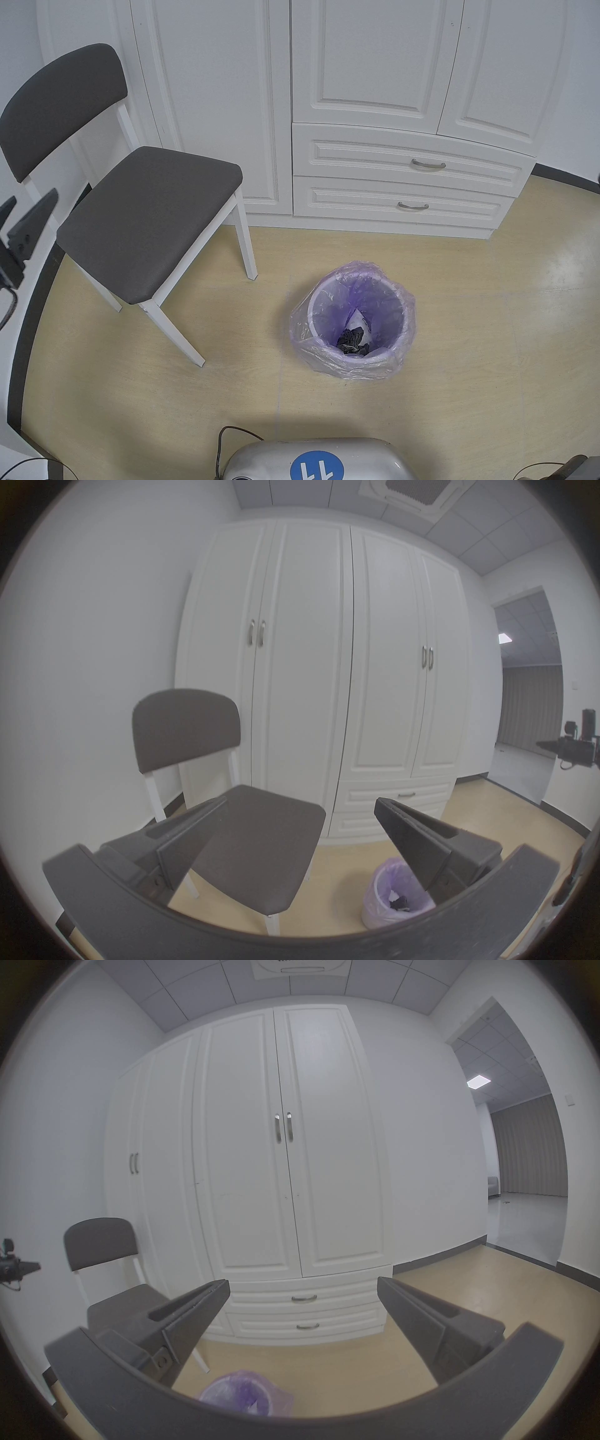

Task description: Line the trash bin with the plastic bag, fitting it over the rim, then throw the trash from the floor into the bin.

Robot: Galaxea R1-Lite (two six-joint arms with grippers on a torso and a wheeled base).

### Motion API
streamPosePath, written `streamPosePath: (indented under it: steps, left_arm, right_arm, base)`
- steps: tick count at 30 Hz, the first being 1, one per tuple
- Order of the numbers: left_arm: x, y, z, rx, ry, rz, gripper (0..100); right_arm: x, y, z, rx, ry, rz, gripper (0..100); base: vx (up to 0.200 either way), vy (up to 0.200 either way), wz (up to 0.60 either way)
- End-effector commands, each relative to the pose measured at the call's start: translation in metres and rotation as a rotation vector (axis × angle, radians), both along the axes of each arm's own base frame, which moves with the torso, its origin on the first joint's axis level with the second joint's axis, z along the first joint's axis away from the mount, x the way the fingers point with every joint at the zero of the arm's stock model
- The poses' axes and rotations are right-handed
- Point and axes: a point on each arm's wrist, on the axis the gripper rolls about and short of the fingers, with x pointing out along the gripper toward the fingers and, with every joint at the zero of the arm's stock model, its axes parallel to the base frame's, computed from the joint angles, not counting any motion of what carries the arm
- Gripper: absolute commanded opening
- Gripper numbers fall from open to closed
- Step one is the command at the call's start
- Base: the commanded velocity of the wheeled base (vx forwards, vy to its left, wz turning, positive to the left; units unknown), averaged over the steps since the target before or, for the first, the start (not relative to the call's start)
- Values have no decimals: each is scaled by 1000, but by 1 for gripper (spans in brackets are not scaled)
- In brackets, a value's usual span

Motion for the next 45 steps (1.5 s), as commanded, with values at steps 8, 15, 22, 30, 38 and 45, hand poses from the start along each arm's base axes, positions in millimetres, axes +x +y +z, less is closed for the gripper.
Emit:
streamPosePath:
  steps: [8, 15, 22, 30, 38, 45]
  left_arm:
    - [-122, 24, -25, -36, -209, 109, 100]
    - [-136, 23, -45, -7, -240, 137, 100]
    - [-156, 20, -79, 16, -214, 137, 100]
    - [-148, 21, -128, -2, -70, 141, 100]
    - [-131, 21, -168, 16, 71, 147, 100]
    - [-129, 22, -181, -10, 197, 203, 100]
  right_arm:
    - [-150, 1, -86, 2, -39, 65, 100]
    - [-160, -1, -108, 2, -65, 84, 100]
    - [-160, -1, -116, 19, -65, 40, 100]
    - [-154, -1, -125, -8, -43, 21, 100]
    - [-128, -3, -166, -98, -32, -85, 100]
    - [-122, -3, -188, -115, 158, -82, 100]
  base:
    - [0, 0, 0]
    - [0, 0, 0]
    - [0, 0, 0]
    - [0, 0, 0]
    - [0, 0, 0]
    - [0, 0, 0]
